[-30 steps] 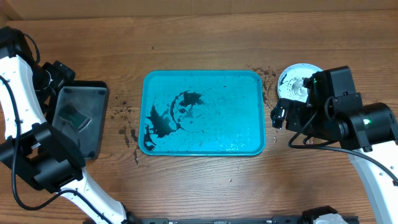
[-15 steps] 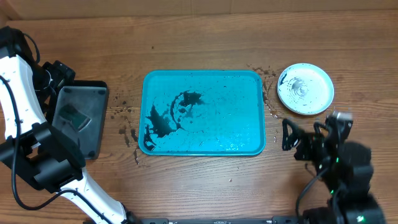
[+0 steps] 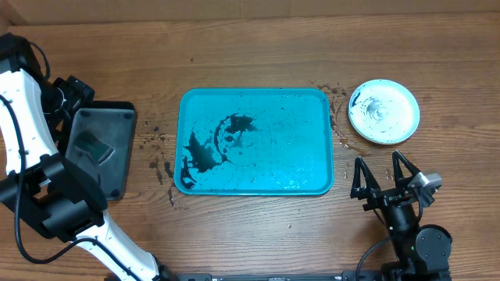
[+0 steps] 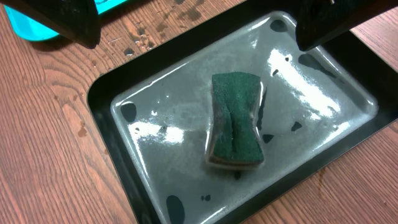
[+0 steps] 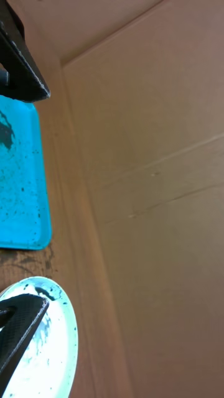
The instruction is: Clean dirty plates on tray and stack at the side
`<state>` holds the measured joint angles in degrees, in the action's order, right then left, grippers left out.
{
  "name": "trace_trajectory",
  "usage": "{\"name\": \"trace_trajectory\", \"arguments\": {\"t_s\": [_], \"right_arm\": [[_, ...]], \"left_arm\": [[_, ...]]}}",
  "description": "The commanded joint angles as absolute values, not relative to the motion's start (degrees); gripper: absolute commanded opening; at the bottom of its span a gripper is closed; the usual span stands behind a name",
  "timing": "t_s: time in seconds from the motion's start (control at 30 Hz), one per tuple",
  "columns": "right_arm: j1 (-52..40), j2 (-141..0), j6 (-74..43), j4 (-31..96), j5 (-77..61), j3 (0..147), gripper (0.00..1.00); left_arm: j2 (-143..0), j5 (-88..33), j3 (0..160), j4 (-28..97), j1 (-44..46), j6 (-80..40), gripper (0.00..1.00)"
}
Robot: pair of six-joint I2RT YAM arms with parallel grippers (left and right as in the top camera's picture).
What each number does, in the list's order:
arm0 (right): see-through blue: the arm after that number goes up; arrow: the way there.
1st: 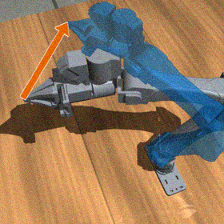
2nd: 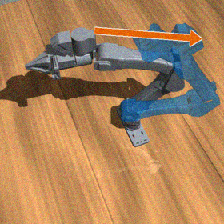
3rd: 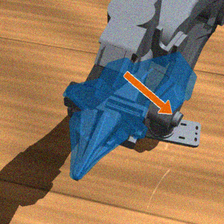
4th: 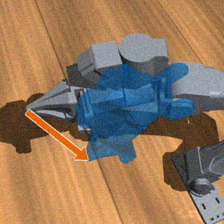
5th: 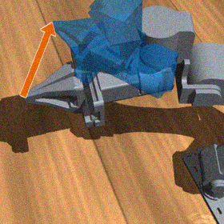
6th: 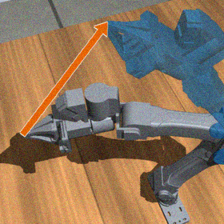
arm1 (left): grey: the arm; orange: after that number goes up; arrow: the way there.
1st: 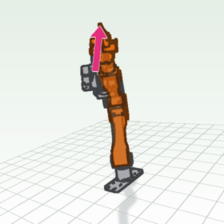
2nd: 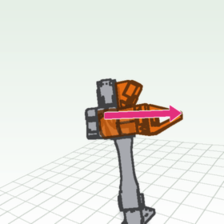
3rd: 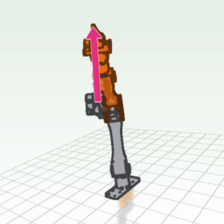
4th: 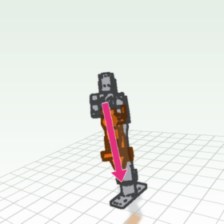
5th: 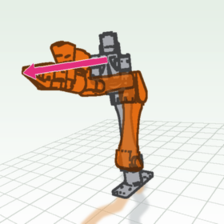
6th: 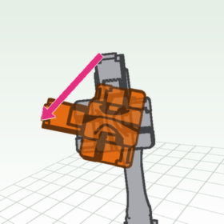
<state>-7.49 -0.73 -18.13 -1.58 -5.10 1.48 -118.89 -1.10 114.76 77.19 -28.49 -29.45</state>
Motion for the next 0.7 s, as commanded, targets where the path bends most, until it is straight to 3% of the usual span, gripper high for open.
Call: {"name": "trace_trajectory", "arguments": {"t_s": [0.0,0.23,0.67], "right_arm": [[-7.2,-0.14,-17.26,-3.29,-4.03,0.47,1.0],[-5.52,-0.14,-11.68,4.84,0.08,0.47,1.0],[-5.13,-0.16,-7.42,4.84,-0.05,0.47,1.0]], "left_arm": [[-118.02,-1.1,115.48,77.3,-27.99,-28.75,1.0],[-118.02,-1.1,115.48,77.3,-27.99,-28.75,1.0],[-118.02,-1.1,115.48,77.3,-27.99,-28.75,1.0]]}}
